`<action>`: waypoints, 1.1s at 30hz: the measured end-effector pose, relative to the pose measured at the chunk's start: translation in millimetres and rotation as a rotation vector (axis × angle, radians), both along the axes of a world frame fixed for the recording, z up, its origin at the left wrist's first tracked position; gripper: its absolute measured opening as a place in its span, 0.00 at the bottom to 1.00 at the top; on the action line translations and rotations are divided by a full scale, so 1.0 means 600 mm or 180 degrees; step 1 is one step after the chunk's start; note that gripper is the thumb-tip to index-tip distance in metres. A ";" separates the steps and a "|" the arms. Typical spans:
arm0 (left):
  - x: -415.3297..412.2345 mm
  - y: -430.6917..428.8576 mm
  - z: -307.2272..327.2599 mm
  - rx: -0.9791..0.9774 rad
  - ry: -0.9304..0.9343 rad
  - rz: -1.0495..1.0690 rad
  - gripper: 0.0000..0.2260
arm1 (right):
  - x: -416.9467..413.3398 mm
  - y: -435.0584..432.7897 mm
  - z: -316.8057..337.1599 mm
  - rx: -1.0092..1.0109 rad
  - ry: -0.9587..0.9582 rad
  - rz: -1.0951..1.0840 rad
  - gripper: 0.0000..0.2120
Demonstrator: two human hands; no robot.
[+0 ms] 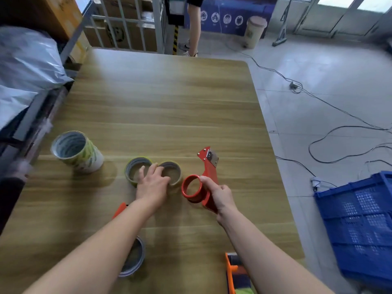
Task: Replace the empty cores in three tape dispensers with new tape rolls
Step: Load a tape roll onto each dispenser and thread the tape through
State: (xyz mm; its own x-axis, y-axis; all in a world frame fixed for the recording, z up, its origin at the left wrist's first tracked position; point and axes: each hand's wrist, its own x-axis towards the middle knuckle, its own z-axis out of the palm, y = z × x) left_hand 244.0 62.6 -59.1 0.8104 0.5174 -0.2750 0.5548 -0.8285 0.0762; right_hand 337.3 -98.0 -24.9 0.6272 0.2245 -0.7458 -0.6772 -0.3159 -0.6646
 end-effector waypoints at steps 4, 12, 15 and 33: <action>0.004 0.006 0.001 -0.1487 -0.1663 0.0795 0.03 | 0.004 0.007 -0.002 -0.0008 0.0041 -0.0130 0.30; -0.003 -0.023 0.059 -0.2180 -0.1850 0.0553 0.03 | -0.001 0.035 0.011 0.0224 -0.0077 -0.0223 0.31; -0.008 -0.026 0.060 -0.2077 -0.1849 0.0592 0.07 | -0.002 0.035 0.018 0.0316 -0.0160 -0.0158 0.30; -0.028 -0.058 0.091 -0.2718 -0.2050 0.1136 0.52 | -0.031 0.027 0.056 0.0996 -0.0057 0.0027 0.28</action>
State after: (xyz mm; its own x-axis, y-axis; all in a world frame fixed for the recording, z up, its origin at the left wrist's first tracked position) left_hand 227.2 28.0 -4.4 0.7724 0.5905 -0.2338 0.4022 -0.1699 0.8996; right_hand 318.7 -81.6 8.5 0.6367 0.4467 -0.6286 -0.6628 -0.0996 -0.7422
